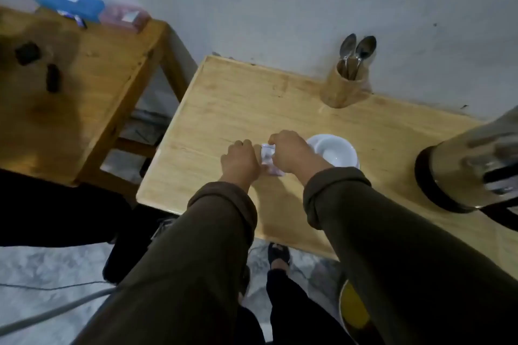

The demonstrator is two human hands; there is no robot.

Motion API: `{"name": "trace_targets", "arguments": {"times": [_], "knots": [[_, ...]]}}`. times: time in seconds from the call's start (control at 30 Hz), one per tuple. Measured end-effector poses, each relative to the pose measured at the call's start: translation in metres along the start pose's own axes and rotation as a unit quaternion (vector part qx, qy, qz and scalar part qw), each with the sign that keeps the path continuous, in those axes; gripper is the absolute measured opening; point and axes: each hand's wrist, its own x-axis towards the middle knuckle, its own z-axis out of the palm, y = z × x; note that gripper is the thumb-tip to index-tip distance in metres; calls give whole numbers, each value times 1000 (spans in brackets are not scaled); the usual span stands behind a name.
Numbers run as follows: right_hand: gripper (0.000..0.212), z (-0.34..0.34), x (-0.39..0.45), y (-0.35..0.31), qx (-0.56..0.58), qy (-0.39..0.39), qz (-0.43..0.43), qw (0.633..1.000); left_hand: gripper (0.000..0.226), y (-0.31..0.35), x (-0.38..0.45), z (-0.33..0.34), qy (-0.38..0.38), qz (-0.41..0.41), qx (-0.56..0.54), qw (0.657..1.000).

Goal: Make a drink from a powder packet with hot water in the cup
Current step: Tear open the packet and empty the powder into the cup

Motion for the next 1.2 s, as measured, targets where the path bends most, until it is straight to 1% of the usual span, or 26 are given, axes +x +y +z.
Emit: {"name": "trace_targets", "arguments": {"times": [0.03, 0.1, 0.17, 0.23, 0.4, 0.47, 0.5, 0.57, 0.63, 0.7, 0.77, 0.87, 0.9, 1.0, 1.03, 1.1, 1.2], "knots": [[31, 0, 5, 0, -13, -13, -10, 1000, 66, 2, 2, 0, -10, -17, -7, 1000], [33, 4, 17, 3, -37, -25, -29, 999, 70, 4, 7, 3, -6, -38, -8, 999], [35, 7, 26, 7, -59, -24, -39, 997, 78, 5, 11, 6, -7, -57, -8, 998], [38, 10, 35, 12, -58, -15, -38, 997, 81, 8, 14, 7, -13, -68, -8, 998], [42, 9, 41, 16, -88, -10, -40, 995, 80, 13, 19, 3, -19, -85, 0, 996], [36, 8, 45, 18, -95, -2, -46, 994, 77, 16, 20, 2, -21, -87, -1, 996], [32, 7, 47, 18, -93, 3, -56, 994, 73, 17, 20, 2, -19, -83, -7, 996], [25, 1, 47, 19, -68, 3, -70, 995, 54, 19, 22, 1, -16, -57, -34, 998], [23, -8, 45, 20, -42, 7, -76, 996, 34, 22, 24, -2, -15, -13, -69, 997], [24, -18, 42, 22, -13, 13, -81, 997, 21, 24, 22, -9, -11, 4, -130, 991], [23, -29, 39, 24, 27, 24, -78, 996, 20, 25, 21, -18, 6, 8, -193, 981], [10, -44, 34, 27, 126, 47, -56, 989, 20, 27, 16, -35, 37, 29, -253, 966], [7, -49, 32, 27, 146, 57, -57, 986, 20, 29, 14, -40, 43, 37, -285, 957], [6, -64, 18, 26, 166, 90, -75, 979, 15, 34, 5, -53, 63, 74, -393, 914], [4, -69, 12, 26, 174, 100, -80, 976, 11, 36, 2, -58, 63, 82, -410, 906], [9, -79, -1, 25, 180, 115, -81, 974, 6, 39, -4, -66, 46, 100, -425, 898], [9, -87, -25, 24, 208, 154, -62, 964, 5, 42, -13, -78, 18, 126, -409, 904]]}}
